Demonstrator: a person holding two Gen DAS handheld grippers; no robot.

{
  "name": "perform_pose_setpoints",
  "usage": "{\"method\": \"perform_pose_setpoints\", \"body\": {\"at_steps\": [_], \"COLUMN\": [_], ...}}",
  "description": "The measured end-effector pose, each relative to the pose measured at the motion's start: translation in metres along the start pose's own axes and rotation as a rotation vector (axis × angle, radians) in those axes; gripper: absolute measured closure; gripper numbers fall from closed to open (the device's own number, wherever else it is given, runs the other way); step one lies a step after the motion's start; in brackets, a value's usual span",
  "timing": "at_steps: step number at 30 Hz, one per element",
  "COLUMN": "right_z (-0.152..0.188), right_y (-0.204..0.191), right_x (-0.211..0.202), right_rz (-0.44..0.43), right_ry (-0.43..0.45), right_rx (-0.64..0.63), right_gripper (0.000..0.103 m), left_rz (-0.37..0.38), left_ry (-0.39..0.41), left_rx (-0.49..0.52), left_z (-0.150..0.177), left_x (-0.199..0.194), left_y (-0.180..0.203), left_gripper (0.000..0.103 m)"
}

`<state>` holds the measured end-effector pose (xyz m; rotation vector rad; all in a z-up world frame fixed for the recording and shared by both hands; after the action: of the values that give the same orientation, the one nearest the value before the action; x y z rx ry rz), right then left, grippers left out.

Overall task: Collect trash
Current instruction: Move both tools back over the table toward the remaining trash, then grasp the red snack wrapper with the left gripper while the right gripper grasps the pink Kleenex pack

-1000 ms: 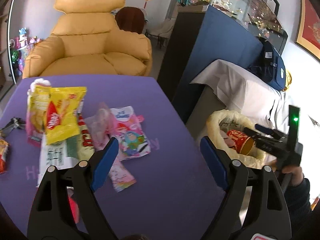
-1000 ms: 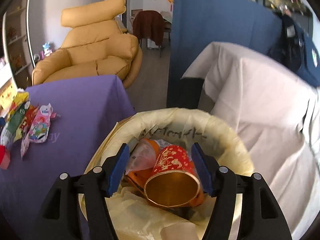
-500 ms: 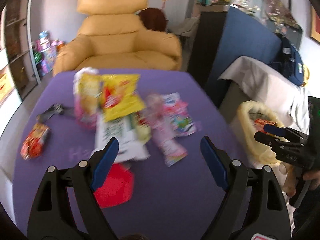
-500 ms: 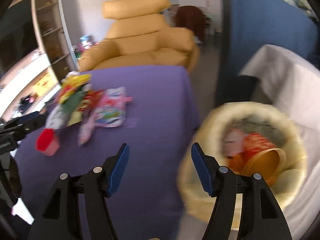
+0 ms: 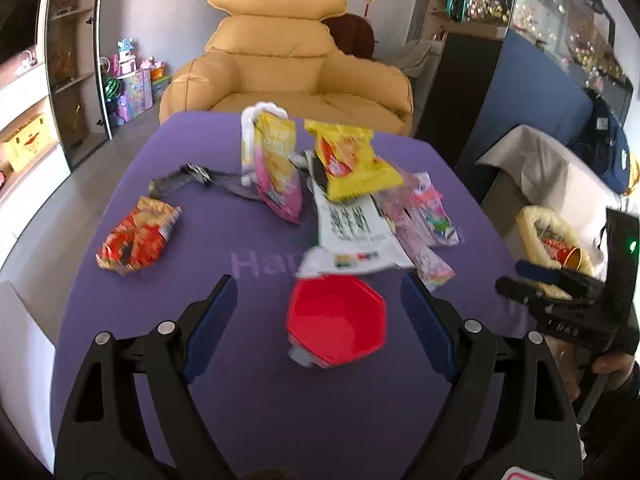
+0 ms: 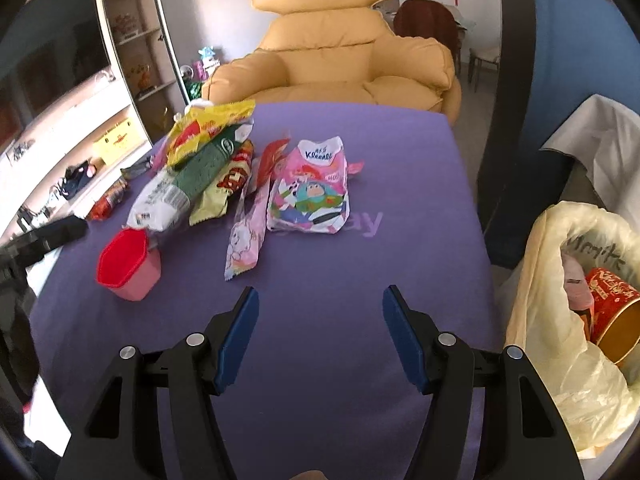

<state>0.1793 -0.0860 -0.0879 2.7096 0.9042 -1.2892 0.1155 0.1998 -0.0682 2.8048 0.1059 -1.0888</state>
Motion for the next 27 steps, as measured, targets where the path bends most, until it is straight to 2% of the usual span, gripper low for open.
{"method": "perform_pose_setpoints", "body": {"at_steps": [5, 8, 12, 17, 20, 24, 27], "right_z": [0.009, 0.014, 0.018, 0.018, 0.017, 0.001, -0.017], "right_y": [0.001, 0.006, 0.008, 0.011, 0.009, 0.011, 0.017], "right_x": [0.002, 0.005, 0.004, 0.005, 0.004, 0.005, 0.013], "right_rz": [0.017, 0.015, 0.013, 0.015, -0.007, -0.013, -0.020], "right_ry": [-0.005, -0.013, -0.021, -0.023, -0.018, 0.023, 0.045], "right_rx": [-0.006, 0.005, 0.003, -0.007, -0.011, -0.025, -0.011], "right_gripper": [0.042, 0.042, 0.042, 0.042, 0.042, 0.042, 0.042], "left_rz": [-0.051, -0.113, -0.175, -0.164, -0.150, -0.095, -0.049], "left_ry": [0.042, 0.010, -0.055, -0.118, -0.123, -0.138, -0.128], "left_rx": [-0.081, -0.140, -0.165, -0.174, -0.164, -0.185, -0.185], "left_z": [-0.023, -0.029, -0.028, -0.026, -0.025, -0.019, -0.011], "left_x": [0.006, 0.024, 0.050, 0.068, 0.067, 0.065, 0.054], "left_y": [-0.055, -0.091, -0.122, -0.130, -0.124, -0.112, -0.091], "left_gripper": [0.026, 0.031, 0.035, 0.039, 0.054, 0.091, 0.093]}}
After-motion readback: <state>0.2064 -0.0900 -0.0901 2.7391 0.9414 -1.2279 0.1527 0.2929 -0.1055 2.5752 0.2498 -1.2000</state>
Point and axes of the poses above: each gripper's, at about its wrist camera, not at the fingertips, and x roughly the way its jaws point, y to its right, z to its underside, the point moved 4 cm from there along x, roughly the way its jaws point, and after that the axes turned 5 degrees about -z, right-handed, at the moved point
